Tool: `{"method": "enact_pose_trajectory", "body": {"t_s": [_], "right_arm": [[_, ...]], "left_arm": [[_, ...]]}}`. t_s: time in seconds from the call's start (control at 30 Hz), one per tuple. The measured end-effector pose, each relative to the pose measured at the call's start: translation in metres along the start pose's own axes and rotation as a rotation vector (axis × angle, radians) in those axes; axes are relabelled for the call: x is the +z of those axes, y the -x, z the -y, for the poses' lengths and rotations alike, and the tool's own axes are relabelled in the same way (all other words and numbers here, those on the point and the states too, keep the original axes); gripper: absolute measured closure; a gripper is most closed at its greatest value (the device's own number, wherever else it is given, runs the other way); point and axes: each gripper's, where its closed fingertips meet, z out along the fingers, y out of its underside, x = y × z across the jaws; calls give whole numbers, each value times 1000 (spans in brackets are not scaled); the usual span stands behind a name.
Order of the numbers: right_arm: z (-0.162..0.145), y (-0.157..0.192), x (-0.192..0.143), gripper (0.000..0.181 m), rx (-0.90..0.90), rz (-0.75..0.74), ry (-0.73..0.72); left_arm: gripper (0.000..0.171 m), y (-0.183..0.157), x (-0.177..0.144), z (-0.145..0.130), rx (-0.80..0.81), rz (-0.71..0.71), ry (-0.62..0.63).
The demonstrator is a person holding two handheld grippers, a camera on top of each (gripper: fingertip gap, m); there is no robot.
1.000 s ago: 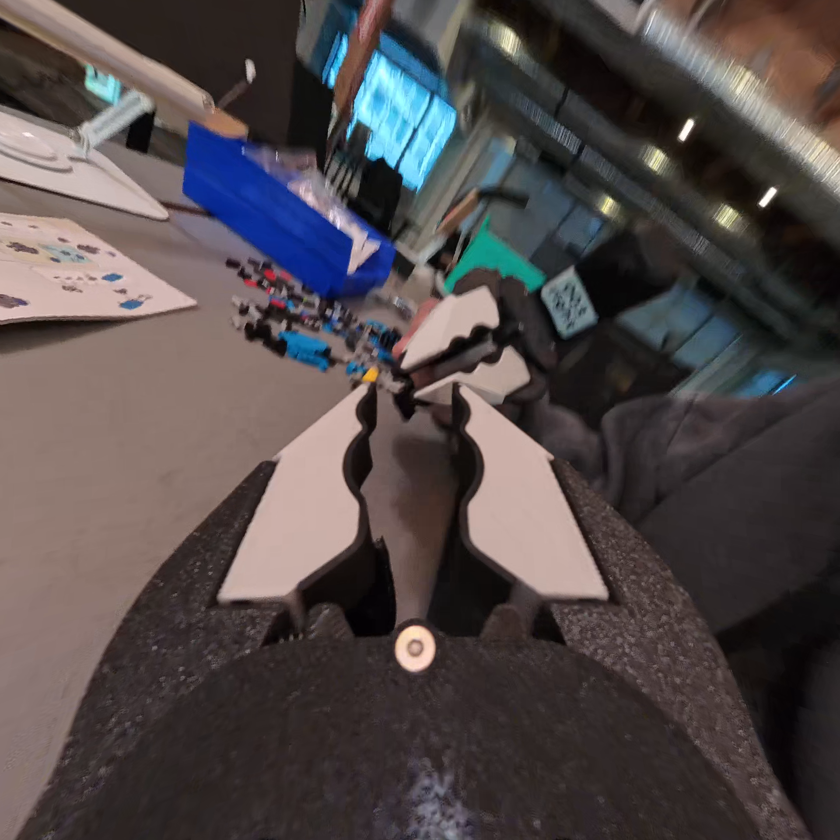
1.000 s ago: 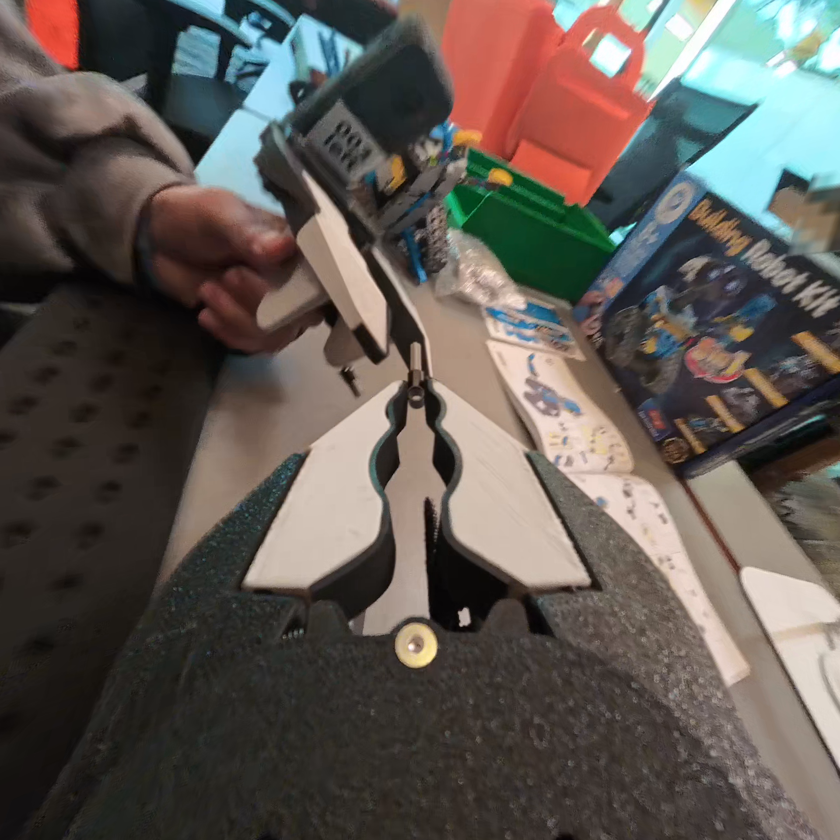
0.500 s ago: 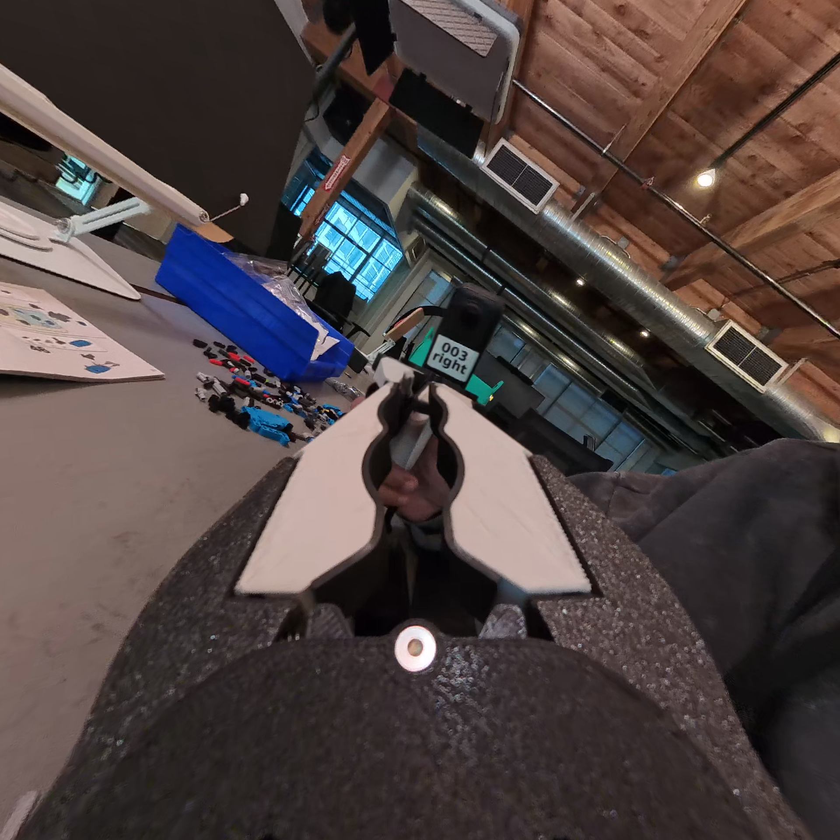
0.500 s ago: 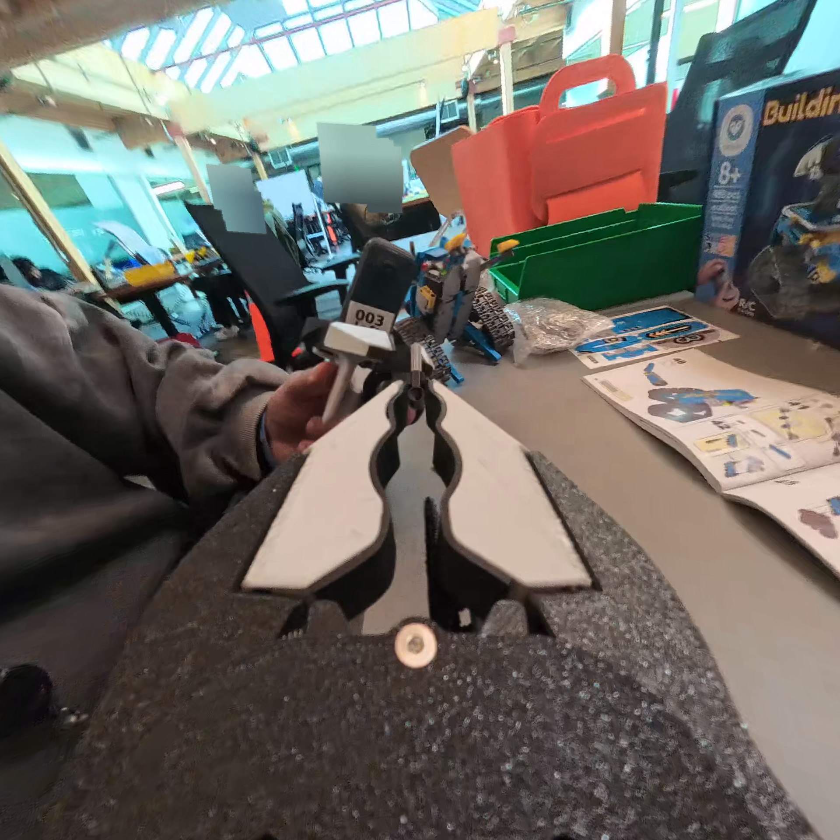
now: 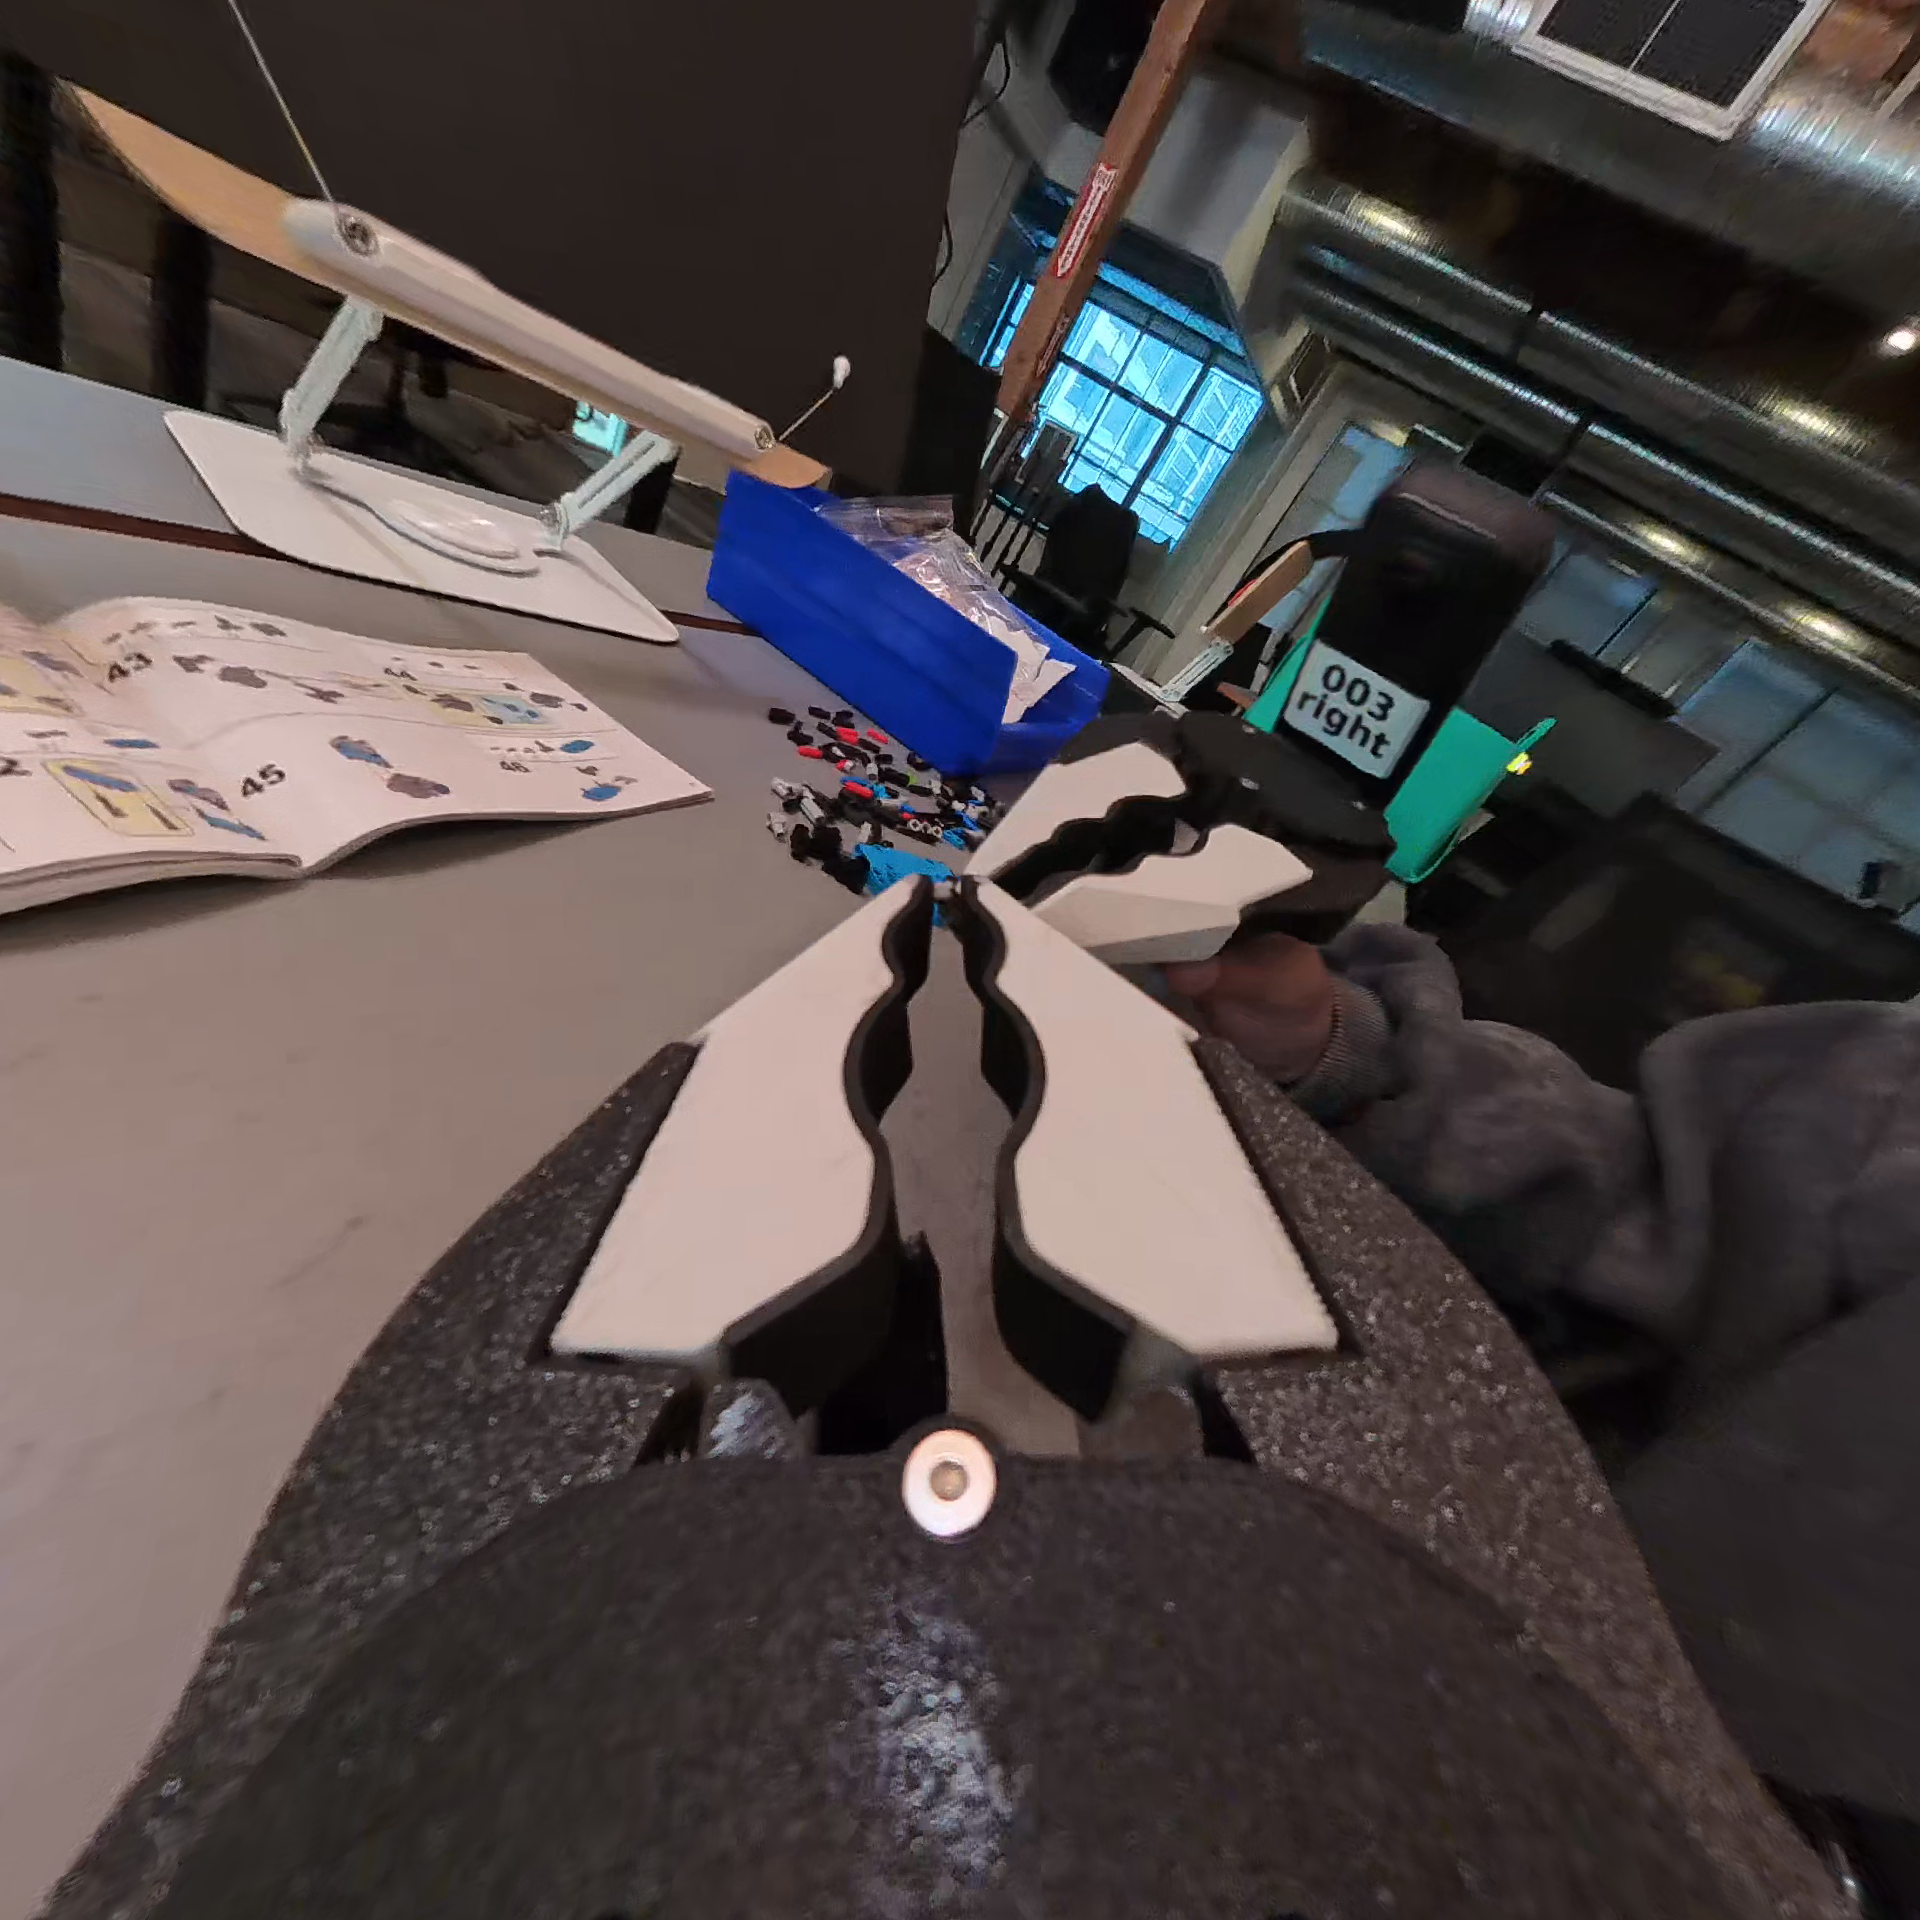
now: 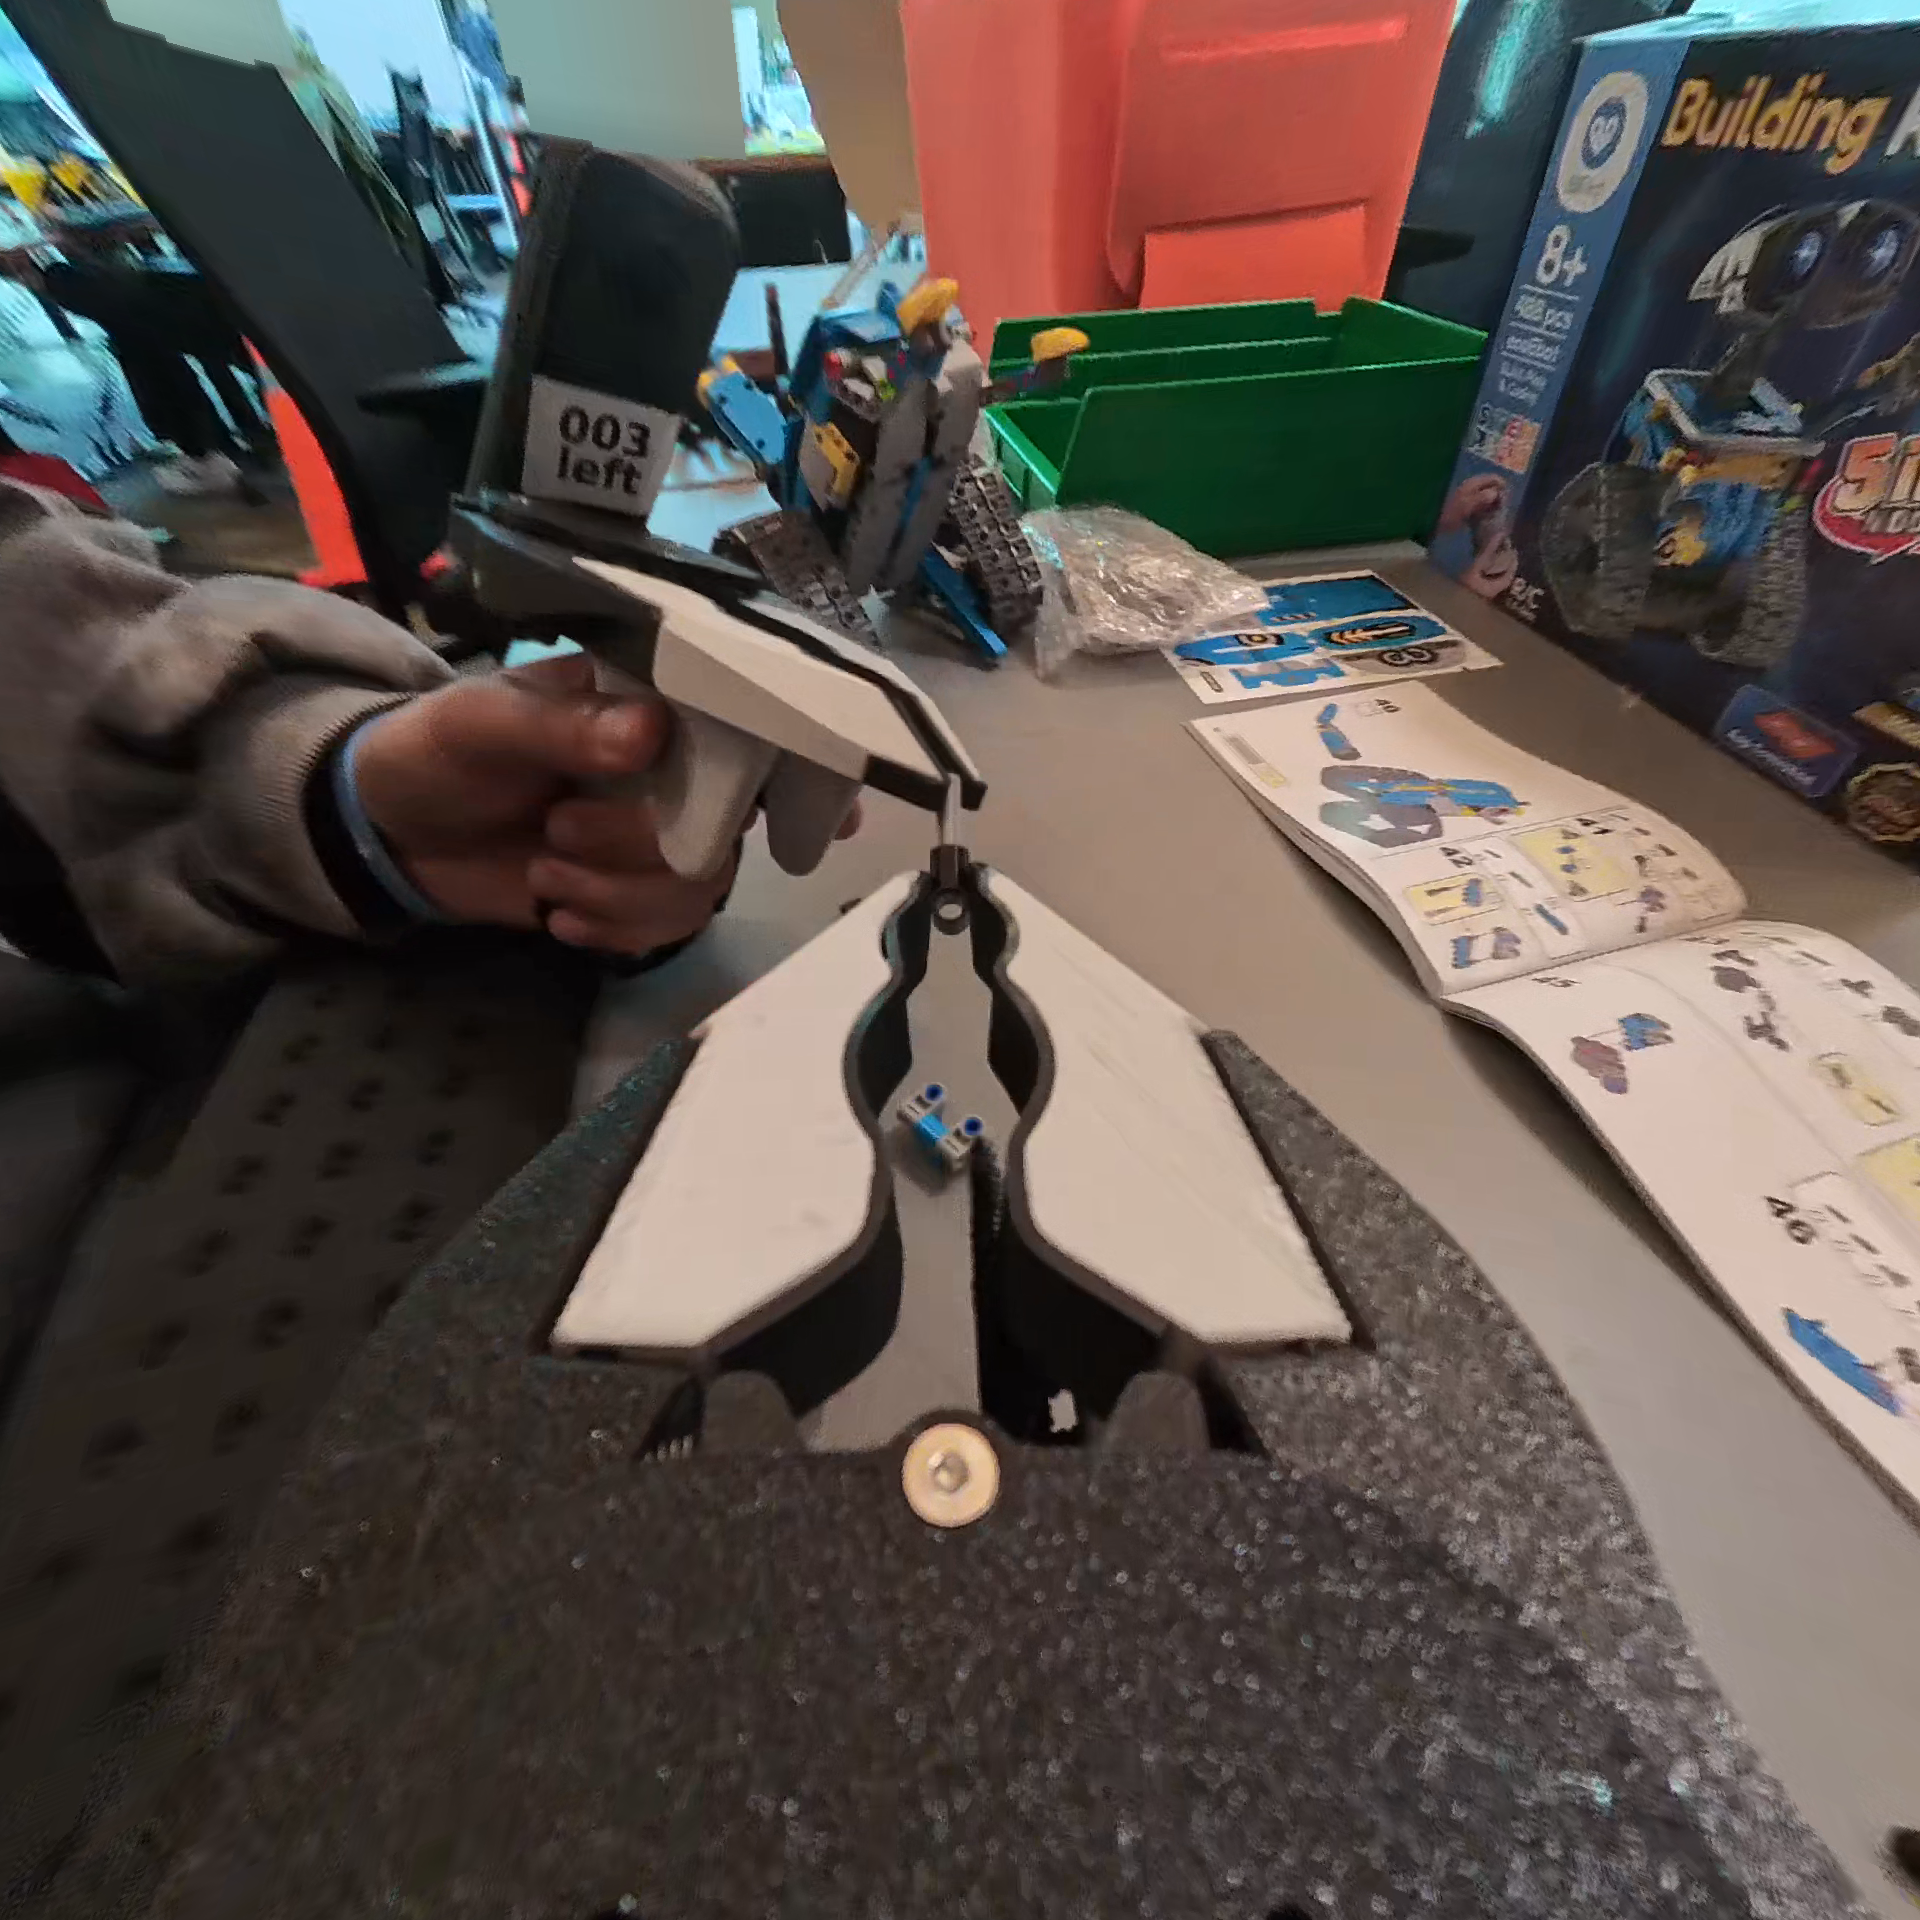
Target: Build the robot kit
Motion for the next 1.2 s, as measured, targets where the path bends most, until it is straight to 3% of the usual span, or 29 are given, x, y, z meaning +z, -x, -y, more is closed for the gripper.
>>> {"method": "enact_pose_trajectory", "body": {"t_s": [0.23, 0.53, 1.07, 1.1, 1.17, 1.2], "right_arm": [[-14, 4, 9, 174, 2, 16, 75], [-6, 4, 8, 173, 135, 93, -4], [3, 9, 1, 179, 413, 289, -85], [4, 8, 1, 179, 435, 295, -93], [7, 1, -3, 179, 507, 301, -133], [12, -4, -6, 179, 547, 304, -170]], "left_arm": [[168, -6, 6, -8, 17, -21, 52], [168, -2, 6, -10, 76, 16, 71], [168, -12, 6, -3, -56, -115, 24], [161, -10, 4, 1, -77, -111, 6], [126, -2, 1, 6, -75, -75, -21], [126, 0, 2, 1, -39, -49, 7]]}}
